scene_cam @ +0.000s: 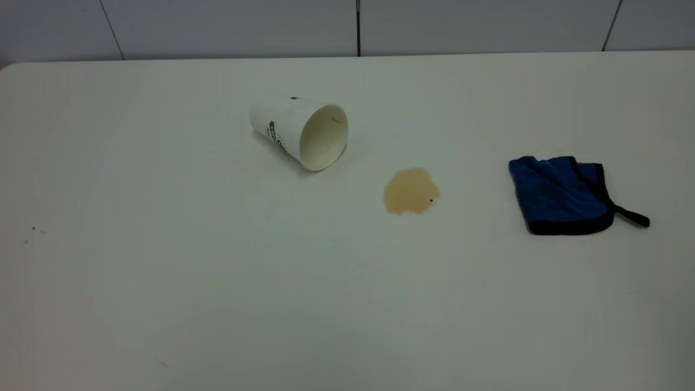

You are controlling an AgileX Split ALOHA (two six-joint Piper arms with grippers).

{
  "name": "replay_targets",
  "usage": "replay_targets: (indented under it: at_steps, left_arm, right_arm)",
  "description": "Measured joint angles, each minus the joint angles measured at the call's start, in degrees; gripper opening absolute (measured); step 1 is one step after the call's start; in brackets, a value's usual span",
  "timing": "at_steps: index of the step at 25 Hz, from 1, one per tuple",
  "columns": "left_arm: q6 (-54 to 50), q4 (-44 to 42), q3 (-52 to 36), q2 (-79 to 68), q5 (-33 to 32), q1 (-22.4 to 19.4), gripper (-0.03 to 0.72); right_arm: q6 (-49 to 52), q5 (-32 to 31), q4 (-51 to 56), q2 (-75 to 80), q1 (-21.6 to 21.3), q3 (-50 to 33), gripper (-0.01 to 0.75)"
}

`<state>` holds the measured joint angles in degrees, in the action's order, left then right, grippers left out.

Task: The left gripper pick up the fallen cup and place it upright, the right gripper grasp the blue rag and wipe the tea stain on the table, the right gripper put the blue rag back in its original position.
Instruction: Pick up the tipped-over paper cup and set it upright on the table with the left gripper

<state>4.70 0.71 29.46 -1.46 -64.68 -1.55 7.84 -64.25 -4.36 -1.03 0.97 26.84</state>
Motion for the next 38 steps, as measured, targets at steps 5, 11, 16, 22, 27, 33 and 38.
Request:
replay_targets:
  at_steps: [5,11,16,22,27,33,38]
  left_arm:
    - [2.04,0.76,3.20,-12.46,3.34,0.00,0.598]
    - [9.01,4.77,5.87,-34.82,19.98,0.00,0.603]
    - [13.39,7.54,11.27,-55.02,31.88,0.34,0.594]
    - [14.56,7.10,20.70,-76.46,39.56,7.92,0.591]
    - [12.83,4.96,31.51,-94.99,40.15,17.15,0.591]
    - [1.02,-7.87,49.39,-114.06,36.98,28.11,0.591]
    - [-12.58,-23.79,63.99,-126.32,31.52,34.97,0.591]
  right_arm:
    - [0.00,0.00,0.00,0.00,0.00,0.00,0.513]
    - [0.00,0.00,0.00,0.00,0.00,0.00,0.513]
    - [0.00,0.00,0.00,0.00,0.00,0.00,0.513]
    - [0.00,0.00,0.00,0.00,0.00,0.00,0.513]
    - [0.00,0.00,0.00,0.00,0.00,0.00,0.513]
    - [0.00,0.00,0.00,0.00,0.00,0.00,0.513]
    - [-0.04,0.00,0.00,0.00,0.00,0.00,0.513]
